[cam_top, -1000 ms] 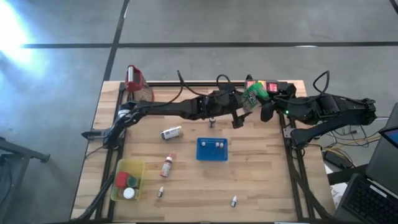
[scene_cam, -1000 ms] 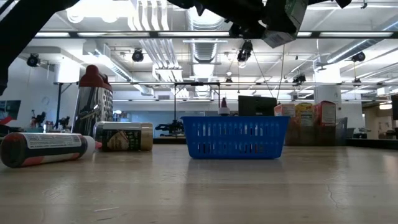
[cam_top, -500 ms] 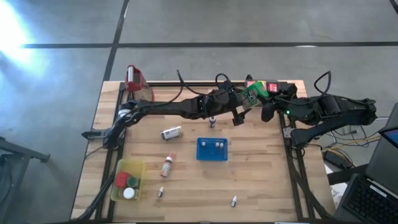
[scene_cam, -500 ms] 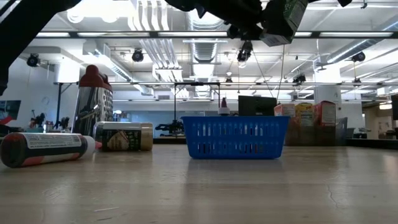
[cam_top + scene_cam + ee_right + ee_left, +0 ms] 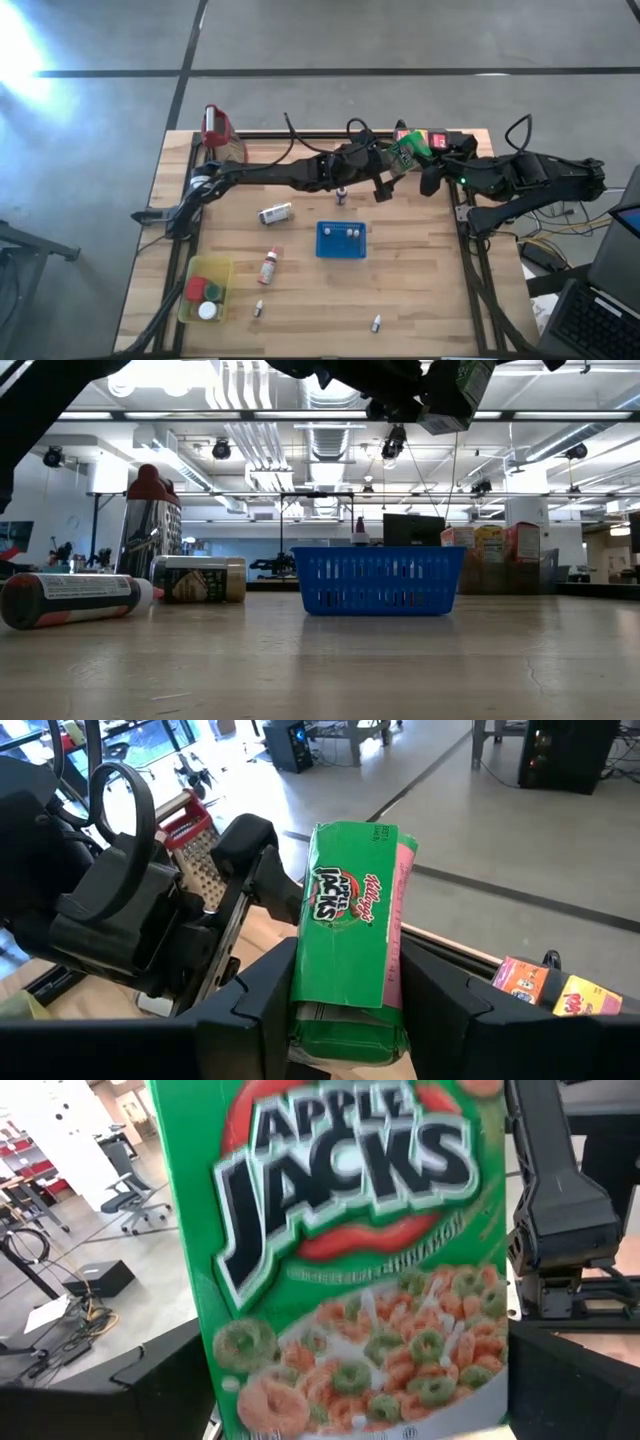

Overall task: Pick & Place Kitchen Items
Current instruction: Put the green cereal box into the black bin

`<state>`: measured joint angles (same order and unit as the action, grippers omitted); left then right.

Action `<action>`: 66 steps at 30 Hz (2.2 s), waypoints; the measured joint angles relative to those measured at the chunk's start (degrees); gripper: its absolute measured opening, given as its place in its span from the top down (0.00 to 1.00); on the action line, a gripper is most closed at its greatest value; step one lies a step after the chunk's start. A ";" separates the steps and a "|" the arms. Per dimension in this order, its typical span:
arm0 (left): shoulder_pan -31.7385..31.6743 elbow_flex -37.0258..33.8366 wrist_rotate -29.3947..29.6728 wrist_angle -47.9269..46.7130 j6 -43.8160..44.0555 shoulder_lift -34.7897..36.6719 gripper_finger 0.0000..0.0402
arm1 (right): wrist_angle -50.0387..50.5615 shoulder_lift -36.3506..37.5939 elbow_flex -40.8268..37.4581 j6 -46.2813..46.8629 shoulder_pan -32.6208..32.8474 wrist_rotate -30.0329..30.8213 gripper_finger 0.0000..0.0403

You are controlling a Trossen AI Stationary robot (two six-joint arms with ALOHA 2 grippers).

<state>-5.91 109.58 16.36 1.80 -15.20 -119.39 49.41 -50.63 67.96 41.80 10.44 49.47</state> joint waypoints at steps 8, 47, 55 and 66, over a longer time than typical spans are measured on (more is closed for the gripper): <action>0.02 0.00 -0.40 0.11 -0.86 0.00 0.00 | 0.11 -0.02 -0.06 0.00 0.00 -0.09 0.70; -0.13 -0.11 16.01 -8.62 -6.79 2.01 0.00 | 2.51 1.65 -0.09 0.00 0.00 0.04 0.75; -0.44 -0.13 18.40 -14.49 -5.58 2.01 0.00 | 2.66 3.11 -0.09 -0.01 0.00 0.22 0.79; -1.27 -5.70 15.84 -8.28 -1.40 2.98 0.01 | 9.11 4.39 -0.26 3.73 0.02 0.22 0.73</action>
<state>-7.18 103.88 32.20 -6.48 -16.60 -116.42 58.51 -46.24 67.70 45.53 10.46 49.69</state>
